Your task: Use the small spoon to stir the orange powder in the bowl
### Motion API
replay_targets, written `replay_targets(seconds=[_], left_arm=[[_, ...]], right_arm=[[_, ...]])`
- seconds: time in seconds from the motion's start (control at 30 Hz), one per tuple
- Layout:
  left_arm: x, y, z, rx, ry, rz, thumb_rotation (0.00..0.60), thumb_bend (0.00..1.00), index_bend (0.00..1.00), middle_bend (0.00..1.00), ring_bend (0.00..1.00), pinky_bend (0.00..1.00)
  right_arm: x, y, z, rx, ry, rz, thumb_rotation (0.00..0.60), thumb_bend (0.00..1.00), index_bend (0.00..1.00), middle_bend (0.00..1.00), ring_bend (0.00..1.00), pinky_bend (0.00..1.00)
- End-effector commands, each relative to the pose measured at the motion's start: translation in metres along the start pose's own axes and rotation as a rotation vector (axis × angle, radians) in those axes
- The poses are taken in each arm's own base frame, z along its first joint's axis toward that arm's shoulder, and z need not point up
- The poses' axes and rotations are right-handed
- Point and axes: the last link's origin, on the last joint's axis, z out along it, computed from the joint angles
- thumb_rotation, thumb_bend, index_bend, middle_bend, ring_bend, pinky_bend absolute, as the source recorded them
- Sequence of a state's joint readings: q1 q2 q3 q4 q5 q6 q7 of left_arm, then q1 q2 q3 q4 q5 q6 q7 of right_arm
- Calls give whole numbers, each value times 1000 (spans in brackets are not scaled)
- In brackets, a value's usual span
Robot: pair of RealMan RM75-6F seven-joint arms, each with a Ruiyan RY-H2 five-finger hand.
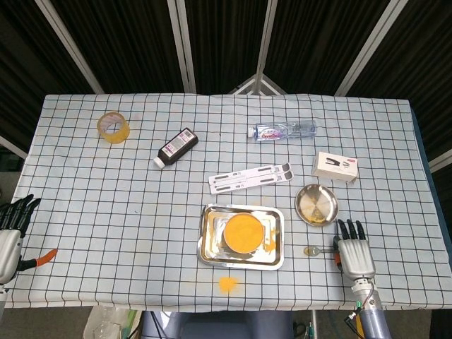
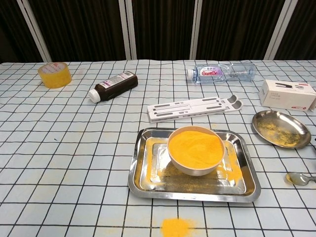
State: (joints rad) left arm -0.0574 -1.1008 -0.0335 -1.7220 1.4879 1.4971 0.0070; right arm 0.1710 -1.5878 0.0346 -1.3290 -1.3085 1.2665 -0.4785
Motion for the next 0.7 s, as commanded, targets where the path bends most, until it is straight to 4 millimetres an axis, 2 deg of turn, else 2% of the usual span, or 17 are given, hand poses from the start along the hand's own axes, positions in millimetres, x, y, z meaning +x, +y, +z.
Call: replay_targets(seconds=[0.03,0.43,0.7], left_arm=[[0,0,0,1,-1,-1,600,0,0,0,0,0],[0,0,0,4,-4,-6,600,0,0,0,0,0],[0,0,0,4,-5,-6,600,0,0,0,0,0]], right_arm=[[0,0,0,-1,-1,-1,600,427,567,124,0,0],[2,2,0,-10,-3,0,600,428,589,131,0,0],[19,5,1,-14,33,20,600,428,589,131,0,0]])
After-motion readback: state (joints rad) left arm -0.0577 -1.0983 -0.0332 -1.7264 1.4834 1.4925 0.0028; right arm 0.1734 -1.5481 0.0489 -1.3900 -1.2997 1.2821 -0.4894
